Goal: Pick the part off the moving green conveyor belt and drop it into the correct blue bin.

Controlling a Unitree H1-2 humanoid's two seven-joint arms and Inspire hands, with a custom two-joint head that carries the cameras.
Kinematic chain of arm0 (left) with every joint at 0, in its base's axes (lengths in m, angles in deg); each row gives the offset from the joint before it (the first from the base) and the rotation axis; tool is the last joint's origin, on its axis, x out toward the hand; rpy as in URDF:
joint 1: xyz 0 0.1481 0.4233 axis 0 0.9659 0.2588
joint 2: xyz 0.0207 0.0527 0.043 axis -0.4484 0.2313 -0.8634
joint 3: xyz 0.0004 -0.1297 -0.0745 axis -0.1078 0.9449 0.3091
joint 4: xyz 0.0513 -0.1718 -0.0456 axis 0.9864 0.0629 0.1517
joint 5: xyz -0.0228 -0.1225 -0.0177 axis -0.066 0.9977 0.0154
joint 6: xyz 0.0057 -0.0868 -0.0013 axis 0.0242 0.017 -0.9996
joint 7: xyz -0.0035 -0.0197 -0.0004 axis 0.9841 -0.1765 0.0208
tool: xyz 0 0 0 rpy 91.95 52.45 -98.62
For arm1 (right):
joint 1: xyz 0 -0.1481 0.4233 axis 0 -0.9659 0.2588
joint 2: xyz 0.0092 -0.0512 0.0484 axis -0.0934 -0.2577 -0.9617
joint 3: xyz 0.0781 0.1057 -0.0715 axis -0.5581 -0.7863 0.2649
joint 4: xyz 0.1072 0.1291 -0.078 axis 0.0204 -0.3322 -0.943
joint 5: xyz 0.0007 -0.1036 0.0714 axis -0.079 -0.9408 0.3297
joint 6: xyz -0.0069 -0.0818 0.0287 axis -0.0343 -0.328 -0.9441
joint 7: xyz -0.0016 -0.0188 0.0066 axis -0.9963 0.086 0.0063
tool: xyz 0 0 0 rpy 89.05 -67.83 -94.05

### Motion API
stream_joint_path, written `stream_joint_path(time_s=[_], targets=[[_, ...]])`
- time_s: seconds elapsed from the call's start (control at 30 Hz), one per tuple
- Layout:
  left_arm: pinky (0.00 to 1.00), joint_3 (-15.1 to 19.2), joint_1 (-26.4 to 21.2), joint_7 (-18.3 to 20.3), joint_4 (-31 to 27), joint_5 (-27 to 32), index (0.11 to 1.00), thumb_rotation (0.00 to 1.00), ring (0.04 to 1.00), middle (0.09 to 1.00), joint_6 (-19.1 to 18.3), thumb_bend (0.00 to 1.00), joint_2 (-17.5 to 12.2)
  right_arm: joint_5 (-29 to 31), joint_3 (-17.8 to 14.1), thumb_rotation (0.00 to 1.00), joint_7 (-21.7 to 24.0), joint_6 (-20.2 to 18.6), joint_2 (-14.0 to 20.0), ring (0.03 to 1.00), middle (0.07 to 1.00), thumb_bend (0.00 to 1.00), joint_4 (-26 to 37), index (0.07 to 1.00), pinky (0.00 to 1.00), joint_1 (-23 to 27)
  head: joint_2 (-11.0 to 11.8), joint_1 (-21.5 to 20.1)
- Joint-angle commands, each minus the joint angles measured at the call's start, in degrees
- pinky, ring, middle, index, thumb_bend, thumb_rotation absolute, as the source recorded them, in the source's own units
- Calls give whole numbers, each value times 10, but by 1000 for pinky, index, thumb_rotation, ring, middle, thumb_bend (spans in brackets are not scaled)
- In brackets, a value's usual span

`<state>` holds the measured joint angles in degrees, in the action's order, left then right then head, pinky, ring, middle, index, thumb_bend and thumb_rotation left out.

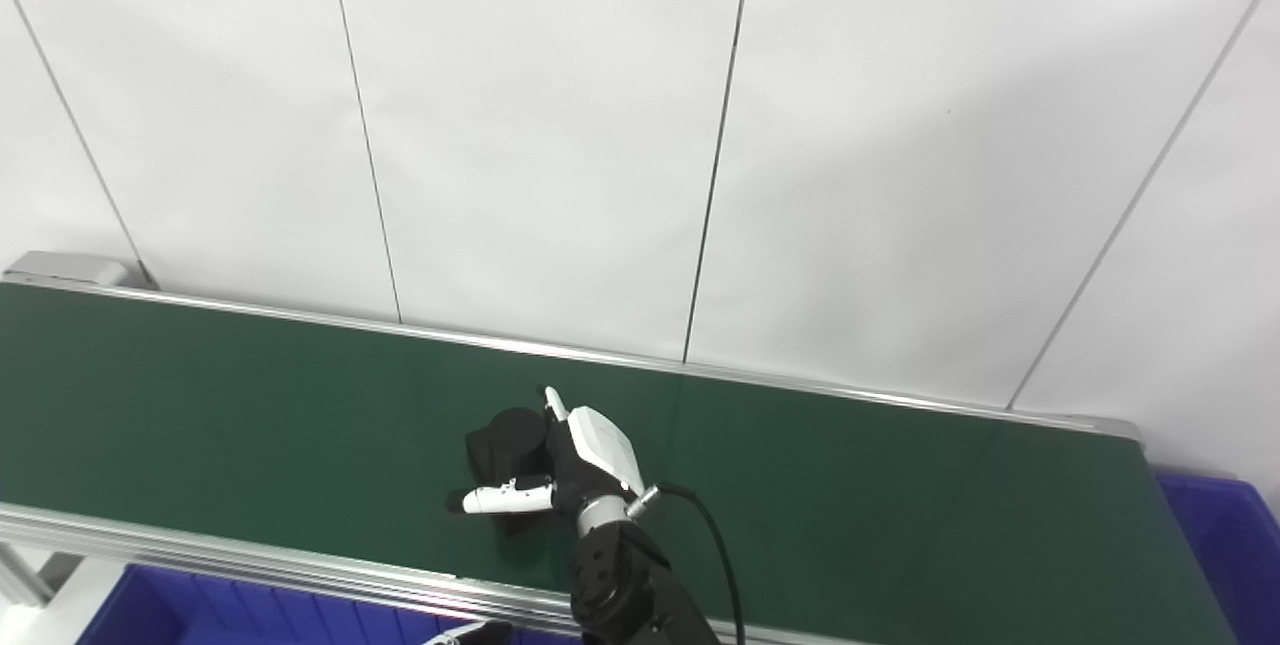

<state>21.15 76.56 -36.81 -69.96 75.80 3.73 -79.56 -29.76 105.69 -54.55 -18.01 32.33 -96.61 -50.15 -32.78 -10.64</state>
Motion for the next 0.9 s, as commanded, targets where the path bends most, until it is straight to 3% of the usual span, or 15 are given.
stream_joint_path(time_s=[0.0,0.07,0.1,0.13,0.17,0.2,0.27,0.3,0.37,0.57,0.87], targets=[[802,-2,-4,4,-14,9,883,221,859,883,19,1000,-3,4,-2,423,-25,37,-17,844,913,917,-12,979,755,31,-1,2],[811,-3,-2,5,-18,11,883,215,865,887,17,1000,-3,10,-8,398,-46,52,-21,822,904,915,-31,970,704,34,-2,1],[814,-3,-1,5,-19,10,879,214,866,886,18,1000,-3,14,-12,309,-58,60,-23,748,868,869,-40,937,596,34,-2,1],[814,-3,0,3,-20,9,877,214,866,885,20,1000,-3,20,-19,279,-77,76,-27,723,856,854,-53,925,559,34,-4,0],[818,-4,1,3,-21,8,873,213,868,884,20,1000,-3,25,-24,106,-91,88,-30,583,735,769,-63,856,457,35,-4,0],[823,-4,1,3,-22,10,872,207,871,883,19,999,-3,23,-25,48,-113,110,-30,512,645,671,-74,781,434,34,-5,-1],[827,-4,2,4,-24,11,873,201,874,883,18,998,-4,21,-25,19,-141,137,-30,464,573,585,-88,713,429,34,-5,-2],[829,-5,3,4,-25,11,873,201,875,883,17,998,-4,21,-24,7,-148,144,-30,427,519,539,-92,627,415,34,-5,-2],[826,-5,4,1,-27,7,873,205,873,881,16,999,-4,21,-27,1,-171,147,-33,400,484,514,-95,582,386,29,-7,-1],[815,-3,-3,2,-15,9,878,225,865,879,25,1000,-5,21,-32,0,-219,164,-35,388,468,506,-102,568,363,24,-5,-3],[809,1,-7,1,-11,9,876,247,855,871,20,1000,-7,30,-40,0,-222,163,-32,364,476,502,-71,575,302,9,-5,-7]])
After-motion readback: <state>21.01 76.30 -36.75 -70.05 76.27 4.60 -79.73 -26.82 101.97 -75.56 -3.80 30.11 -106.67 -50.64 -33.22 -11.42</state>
